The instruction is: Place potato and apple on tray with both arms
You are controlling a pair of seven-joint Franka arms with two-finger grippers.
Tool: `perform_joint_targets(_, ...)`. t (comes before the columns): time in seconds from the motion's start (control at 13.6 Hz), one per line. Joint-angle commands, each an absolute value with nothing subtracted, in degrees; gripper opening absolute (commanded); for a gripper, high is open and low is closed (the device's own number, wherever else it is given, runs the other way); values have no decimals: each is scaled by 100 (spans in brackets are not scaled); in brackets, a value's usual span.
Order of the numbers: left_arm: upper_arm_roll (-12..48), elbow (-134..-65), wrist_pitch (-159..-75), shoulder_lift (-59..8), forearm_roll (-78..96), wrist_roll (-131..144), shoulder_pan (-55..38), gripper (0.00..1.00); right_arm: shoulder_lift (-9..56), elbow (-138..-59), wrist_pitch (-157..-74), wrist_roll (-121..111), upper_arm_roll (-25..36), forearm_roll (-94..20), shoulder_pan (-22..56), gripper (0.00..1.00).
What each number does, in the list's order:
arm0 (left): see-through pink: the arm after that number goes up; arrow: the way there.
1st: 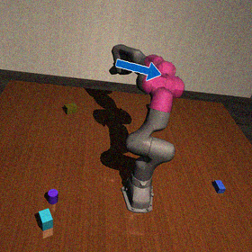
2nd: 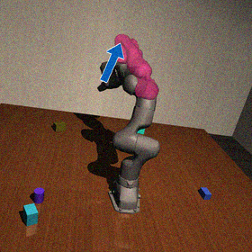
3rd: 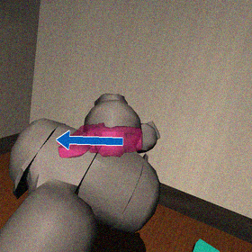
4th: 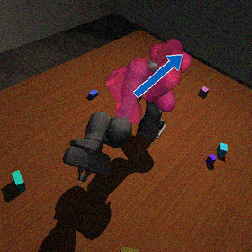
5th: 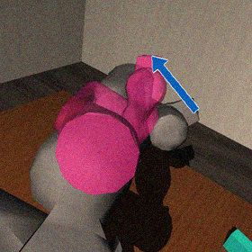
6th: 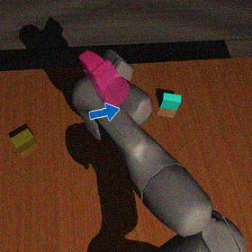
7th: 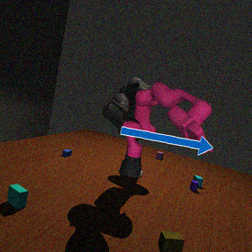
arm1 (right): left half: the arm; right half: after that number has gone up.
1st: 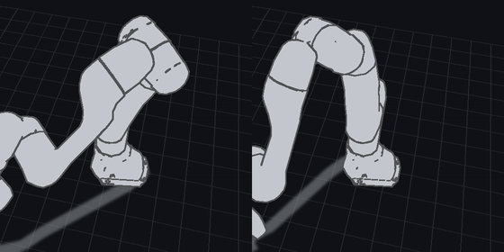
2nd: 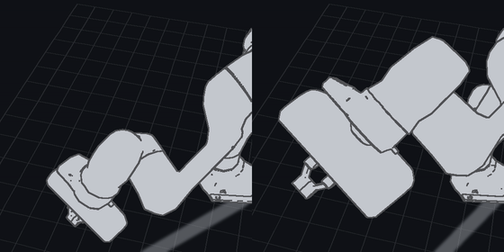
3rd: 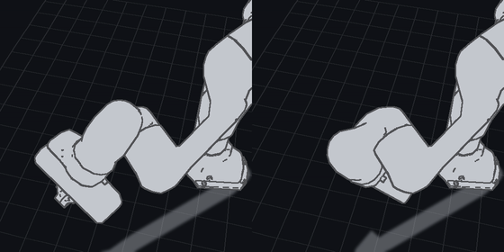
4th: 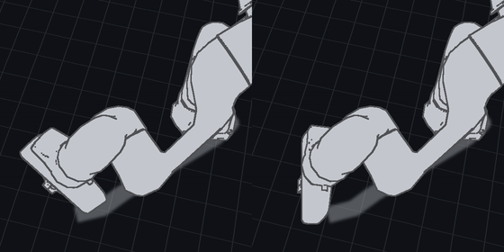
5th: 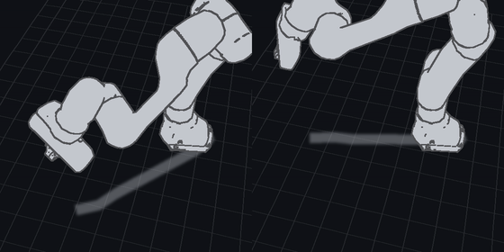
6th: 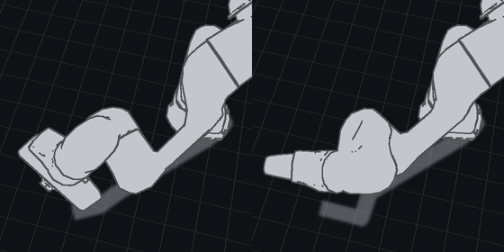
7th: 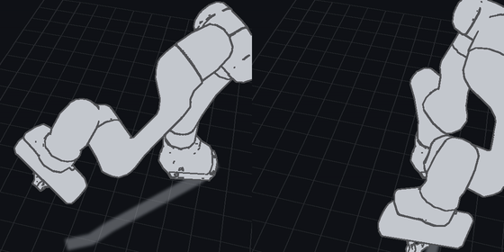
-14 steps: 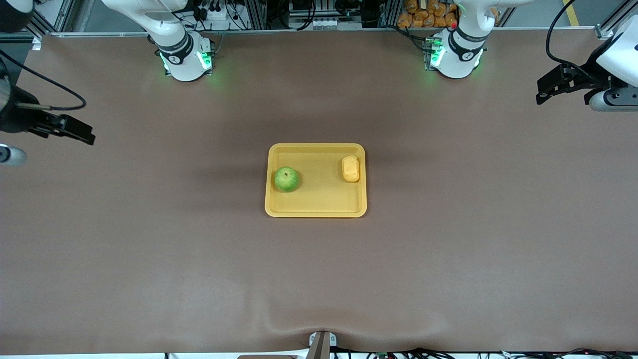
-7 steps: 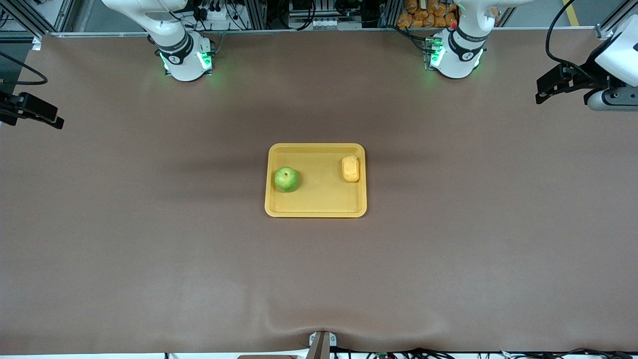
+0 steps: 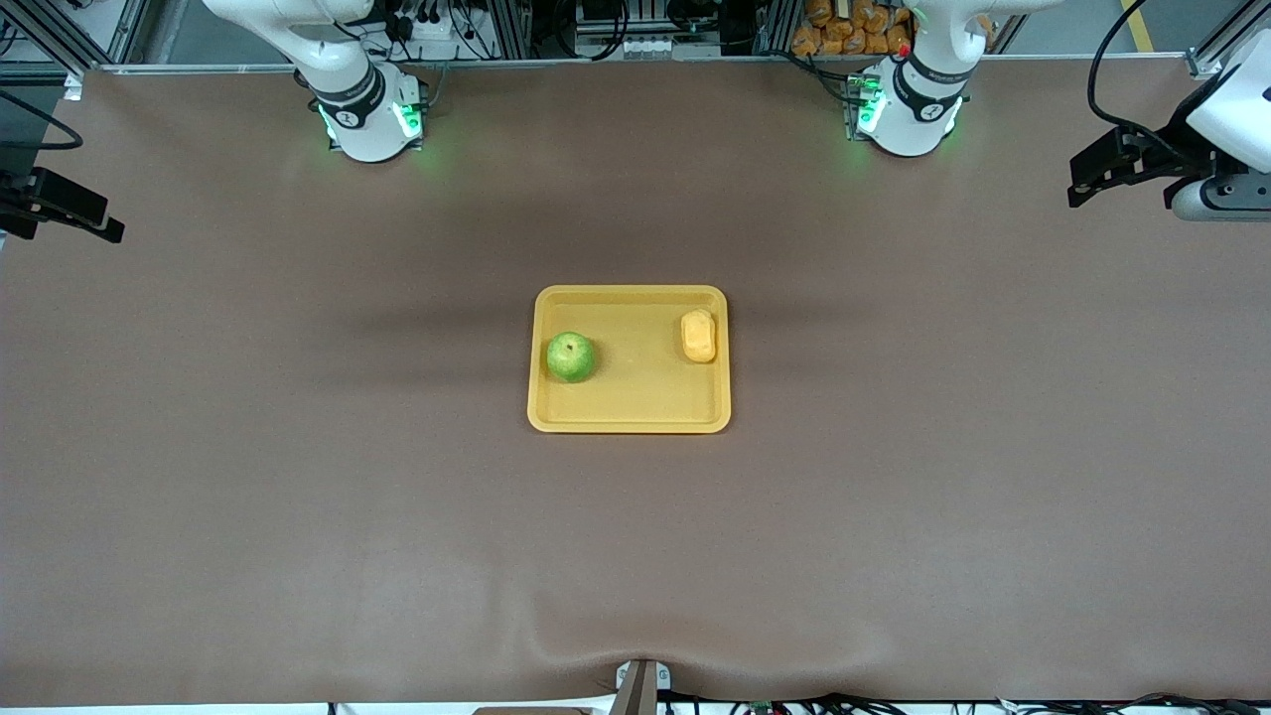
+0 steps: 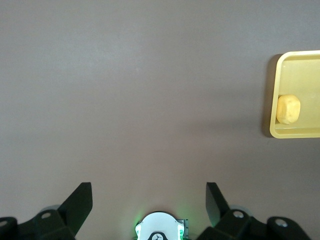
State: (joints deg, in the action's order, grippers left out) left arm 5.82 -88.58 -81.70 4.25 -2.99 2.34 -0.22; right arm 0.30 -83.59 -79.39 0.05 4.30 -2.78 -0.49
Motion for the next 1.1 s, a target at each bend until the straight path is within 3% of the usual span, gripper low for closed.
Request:
perform_joint_targets(0.0, 554, -8807, -8095, 448, -211, 132, -18, 100, -448, -8982, -8244, -88, 396, -343, -123, 100)
perform_joint_targets(1.03, 545, -8657, -8095, 378, -193, 220, -26, 100, -396, -8912, -8209, -167, 396, -141, -132, 100)
